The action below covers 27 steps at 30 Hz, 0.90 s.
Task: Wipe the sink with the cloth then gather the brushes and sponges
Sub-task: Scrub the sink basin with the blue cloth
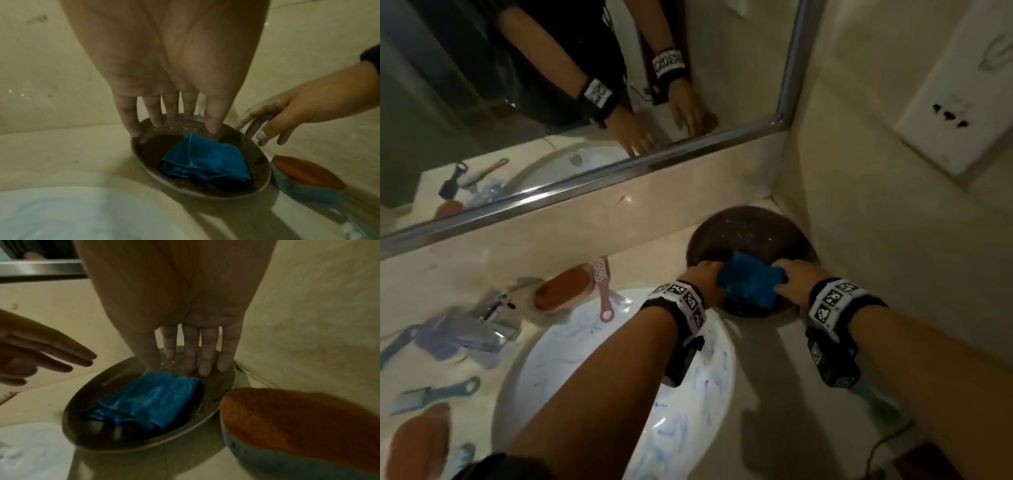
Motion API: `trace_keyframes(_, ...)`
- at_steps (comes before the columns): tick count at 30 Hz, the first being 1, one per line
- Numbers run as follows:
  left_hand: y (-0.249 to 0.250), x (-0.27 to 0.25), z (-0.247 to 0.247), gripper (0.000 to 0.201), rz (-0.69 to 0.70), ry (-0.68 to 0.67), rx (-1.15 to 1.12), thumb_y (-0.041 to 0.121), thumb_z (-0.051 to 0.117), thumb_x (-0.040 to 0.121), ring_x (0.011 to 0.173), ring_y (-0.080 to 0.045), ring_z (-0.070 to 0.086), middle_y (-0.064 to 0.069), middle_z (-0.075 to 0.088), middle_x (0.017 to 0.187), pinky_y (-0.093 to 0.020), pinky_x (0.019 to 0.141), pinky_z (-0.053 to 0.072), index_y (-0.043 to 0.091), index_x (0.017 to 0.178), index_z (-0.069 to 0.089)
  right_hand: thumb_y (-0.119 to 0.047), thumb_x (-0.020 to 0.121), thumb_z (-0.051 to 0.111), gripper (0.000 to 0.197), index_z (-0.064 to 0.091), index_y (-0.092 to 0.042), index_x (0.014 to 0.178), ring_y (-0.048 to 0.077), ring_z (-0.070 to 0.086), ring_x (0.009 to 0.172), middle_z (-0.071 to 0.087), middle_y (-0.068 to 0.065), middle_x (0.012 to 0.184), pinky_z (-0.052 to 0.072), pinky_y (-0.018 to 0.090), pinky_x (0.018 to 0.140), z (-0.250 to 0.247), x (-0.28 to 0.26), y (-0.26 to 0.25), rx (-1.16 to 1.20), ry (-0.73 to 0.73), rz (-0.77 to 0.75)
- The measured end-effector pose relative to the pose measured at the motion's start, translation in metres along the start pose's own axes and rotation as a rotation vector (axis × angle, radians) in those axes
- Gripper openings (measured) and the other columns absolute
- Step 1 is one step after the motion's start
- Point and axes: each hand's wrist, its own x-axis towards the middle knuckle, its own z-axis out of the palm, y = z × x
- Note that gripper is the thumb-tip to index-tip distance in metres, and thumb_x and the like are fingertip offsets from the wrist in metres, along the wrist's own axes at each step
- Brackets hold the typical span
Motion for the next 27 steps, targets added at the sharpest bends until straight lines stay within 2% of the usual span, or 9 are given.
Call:
trace_keyframes(6,0.011,0.049,0.012,0.068,-0.049,-0.032,-0.063,0.023,0.058,0.09,0.139,-0.029,0.03,-0.009,0.022,0.155,-0.038,0.115,0.028,0.017,0.148,0.023,-0.033,0.093,0.051,0.058,0.027,-0.019,0.145,0.033,0.045,0.125,0.035,0.013,0.143,0.042,0.039,0.103,0.018,0.037,0.017,0.051,-0.039,0.023)
trace_keyframes(10,0.01,0.075,0.024,0.074,-0.101,-0.023,-0.087,0.022,0.062,0.087,0.139,-0.034,0.027,-0.011,0.021,0.154,-0.041,0.115,0.027,0.019,0.149,0.02,-0.033,0.091,0.056,0.067,0.022,-0.017,0.147,0.034,0.041,0.128,0.023,0.013,0.148,0.039,0.04,0.106,0.026,0.057,0.023,0.083,0.009,0.037)
trace_keyframes(12,0.009,0.08,0.027,0.077,-0.124,0.007,-0.084,0.019,0.063,0.086,0.137,-0.037,0.027,-0.012,0.021,0.153,-0.044,0.115,0.027,0.023,0.149,0.018,-0.032,0.089,0.059,0.064,0.03,-0.014,0.143,0.033,0.043,0.126,0.028,0.013,0.144,0.04,0.039,0.105,0.029,0.061,0.023,0.076,0.019,0.034)
trace_keyframes(14,0.008,0.086,0.029,0.078,-0.141,0.035,-0.133,0.015,0.063,0.085,0.135,-0.038,0.032,-0.013,0.023,0.15,-0.044,0.113,0.03,0.025,0.148,0.02,-0.028,0.088,0.062,0.051,0.042,-0.014,0.132,0.032,0.048,0.119,0.035,0.012,0.136,0.043,0.037,0.1,0.031,0.065,0.025,0.088,0.037,0.028)
trace_keyframes(16,0.008,0.088,0.03,0.071,-0.128,0.029,-0.176,0.013,0.063,0.084,0.13,-0.036,0.04,-0.015,0.034,0.145,-0.042,0.11,0.035,0.022,0.145,0.028,-0.025,0.087,0.063,0.036,0.051,-0.013,0.119,0.031,0.051,0.11,0.039,0.012,0.129,0.045,0.035,0.094,0.032,0.066,0.025,0.093,0.045,0.018)
trace_keyframes(19,0.008,0.083,0.034,0.048,-0.105,0.017,-0.175,0.014,0.06,0.087,0.121,-0.031,0.05,-0.015,0.051,0.131,-0.035,0.1,0.04,0.013,0.133,0.044,-0.025,0.086,0.064,0.027,0.054,-0.014,0.108,0.031,0.049,0.108,0.039,0.011,0.123,0.045,0.035,0.093,0.032,0.065,0.025,0.065,0.035,0.007)
trace_keyframes(22,0.006,0.073,0.034,0.04,-0.102,0.024,-0.148,0.017,0.058,0.088,0.118,-0.031,0.05,-0.015,0.052,0.129,-0.033,0.098,0.039,0.011,0.128,0.05,-0.022,0.083,0.067,0.02,0.049,-0.016,0.089,0.027,0.049,0.101,0.046,0.01,0.112,0.044,0.032,0.083,0.026,0.06,0.021,0.094,0.035,-0.031)
trace_keyframes(24,0.003,0.062,0.031,0.04,-0.116,0.043,-0.153,0.022,0.059,0.089,0.118,-0.033,0.048,-0.015,0.046,0.129,-0.036,0.101,0.038,0.014,0.127,0.051,-0.015,0.084,0.064,0.018,0.046,-0.015,0.088,0.023,0.052,0.089,0.053,0.01,0.1,0.042,0.029,0.073,0.019,0.052,0.016,0.156,0.04,-0.063)
trace_keyframes(27,0.001,0.039,0.022,0.04,-0.141,0.096,-0.167,0.029,0.06,0.089,0.118,-0.036,0.045,-0.015,0.046,0.128,-0.038,0.101,0.037,0.013,0.125,0.052,-0.011,0.086,0.06,0.016,0.049,-0.016,0.096,0.023,0.055,0.087,0.057,0.007,0.095,0.046,0.031,0.075,0.007,0.037,0.004,0.276,0.049,-0.111)
